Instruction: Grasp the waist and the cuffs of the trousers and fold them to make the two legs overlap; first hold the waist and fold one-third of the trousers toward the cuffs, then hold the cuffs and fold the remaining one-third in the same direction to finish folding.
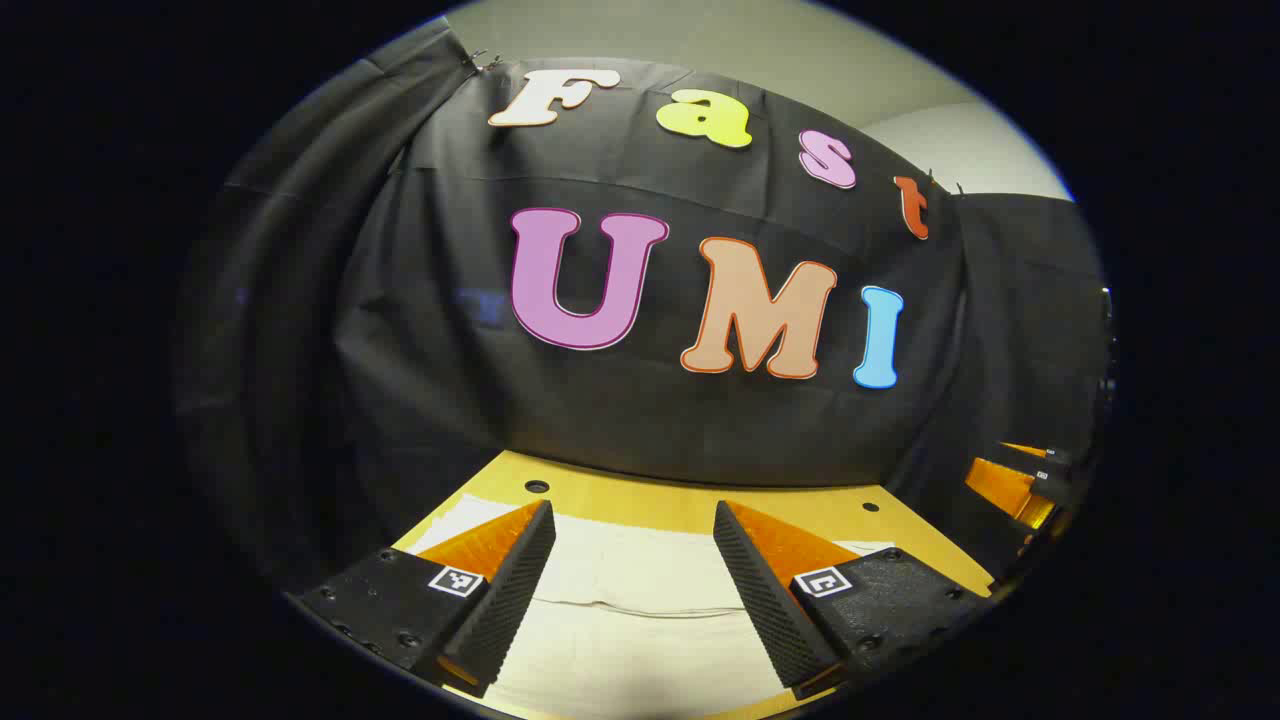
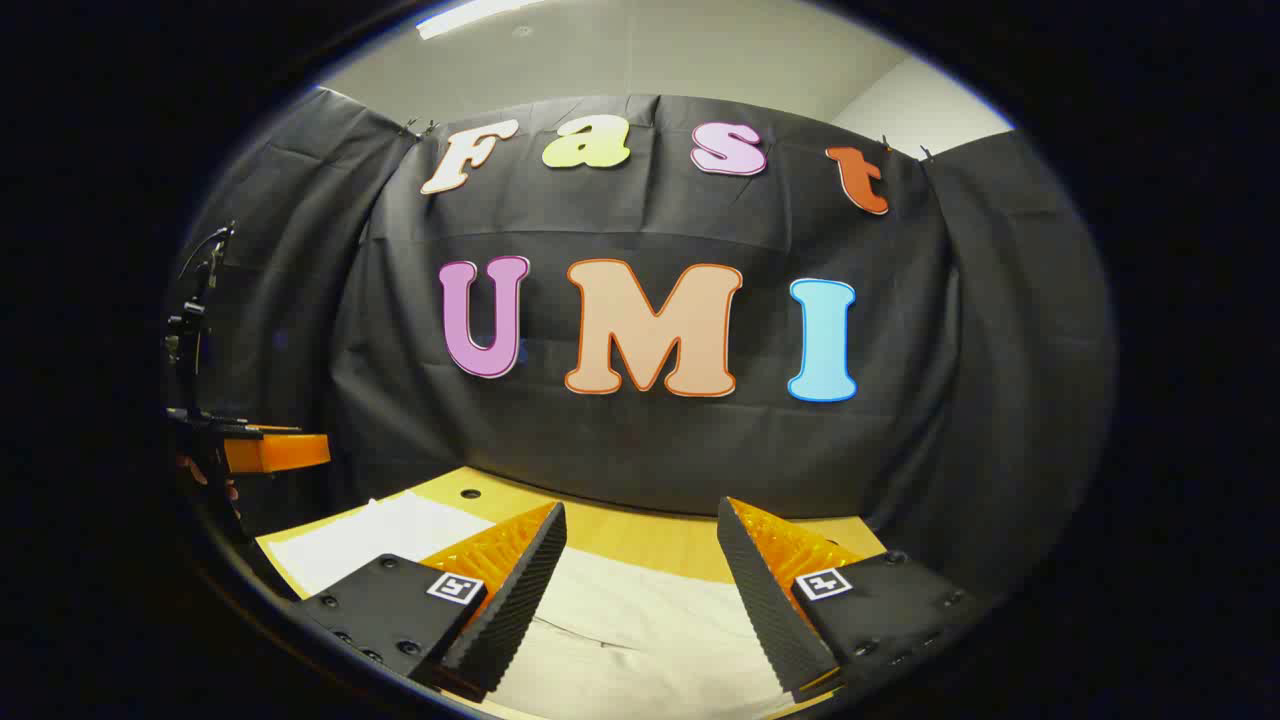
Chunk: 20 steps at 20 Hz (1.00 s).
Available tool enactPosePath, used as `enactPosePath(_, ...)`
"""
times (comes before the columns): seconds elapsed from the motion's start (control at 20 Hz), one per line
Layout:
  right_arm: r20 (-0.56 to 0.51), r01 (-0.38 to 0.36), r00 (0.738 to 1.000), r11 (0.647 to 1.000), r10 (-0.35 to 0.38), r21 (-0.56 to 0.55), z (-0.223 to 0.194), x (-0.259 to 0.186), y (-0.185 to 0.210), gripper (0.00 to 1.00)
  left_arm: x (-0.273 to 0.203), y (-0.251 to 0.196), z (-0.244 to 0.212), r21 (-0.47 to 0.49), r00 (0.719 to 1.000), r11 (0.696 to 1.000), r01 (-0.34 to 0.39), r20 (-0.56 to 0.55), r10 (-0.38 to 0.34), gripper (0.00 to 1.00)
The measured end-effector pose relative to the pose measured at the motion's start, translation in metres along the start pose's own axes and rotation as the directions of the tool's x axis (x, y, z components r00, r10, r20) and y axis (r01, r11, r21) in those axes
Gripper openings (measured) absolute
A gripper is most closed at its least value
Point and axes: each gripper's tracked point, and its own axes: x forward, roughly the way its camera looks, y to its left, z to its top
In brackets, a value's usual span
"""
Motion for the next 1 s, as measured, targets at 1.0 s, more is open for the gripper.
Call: enactPosePath(1.0,-0.054,0.057,0.997,0.997,-0.054,0.044,-0.025,-0.016,-0.032,0.97,-0.006,-0.025,-0.022,0.048,0.998,0.998,0.045,-0.046,-0.043,0.96)
